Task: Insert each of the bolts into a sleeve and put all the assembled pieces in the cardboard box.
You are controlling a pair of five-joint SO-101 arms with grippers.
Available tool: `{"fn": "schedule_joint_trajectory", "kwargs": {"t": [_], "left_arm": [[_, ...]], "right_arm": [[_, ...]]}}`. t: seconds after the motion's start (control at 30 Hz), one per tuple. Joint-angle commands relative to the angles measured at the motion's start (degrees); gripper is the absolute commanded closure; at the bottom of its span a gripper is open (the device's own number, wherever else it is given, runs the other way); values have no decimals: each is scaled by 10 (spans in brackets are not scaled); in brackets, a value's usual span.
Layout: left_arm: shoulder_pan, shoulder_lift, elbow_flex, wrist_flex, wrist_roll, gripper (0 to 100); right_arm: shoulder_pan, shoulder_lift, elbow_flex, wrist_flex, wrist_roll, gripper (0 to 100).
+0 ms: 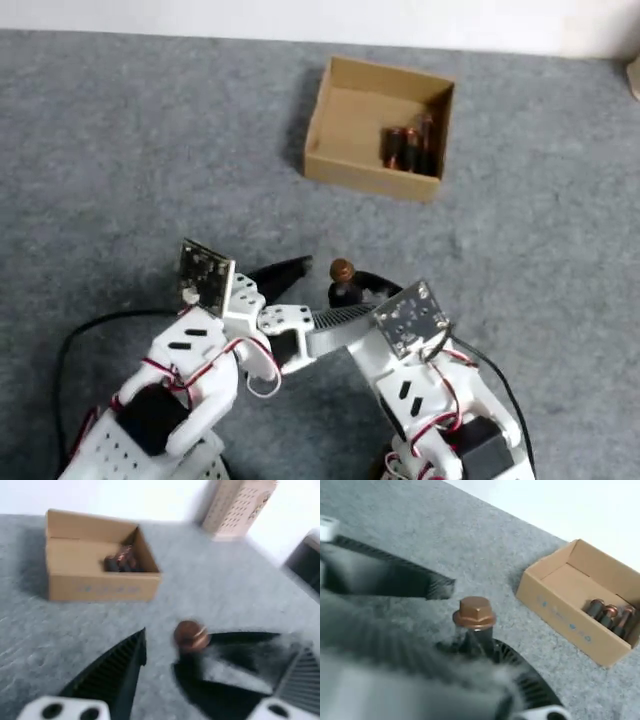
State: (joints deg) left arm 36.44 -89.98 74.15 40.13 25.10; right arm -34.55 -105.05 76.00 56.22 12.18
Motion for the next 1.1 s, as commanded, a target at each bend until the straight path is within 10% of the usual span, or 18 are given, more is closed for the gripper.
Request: {"fn": "schedule_joint_trajectory", "kwargs": {"t": [0.0,0.27,0.37,0.57,0.87,1.07], "left_arm": [[-42,-8,-72,24,2,622],[-94,-105,-33,57,-2,843],[-119,-119,46,-62,0,1000],[-231,-119,202,-328,-1,994],[-262,-117,190,-242,-50,990],[-319,-117,199,-240,-128,989]], "right_arm": [[3,-4,-2,-21,8,993],[4,-4,46,-65,10,993],[5,-4,47,-64,10,993],[29,-2,66,-107,8,993],[102,23,54,-188,11,994],[143,313,-143,-245,12,994]]}}
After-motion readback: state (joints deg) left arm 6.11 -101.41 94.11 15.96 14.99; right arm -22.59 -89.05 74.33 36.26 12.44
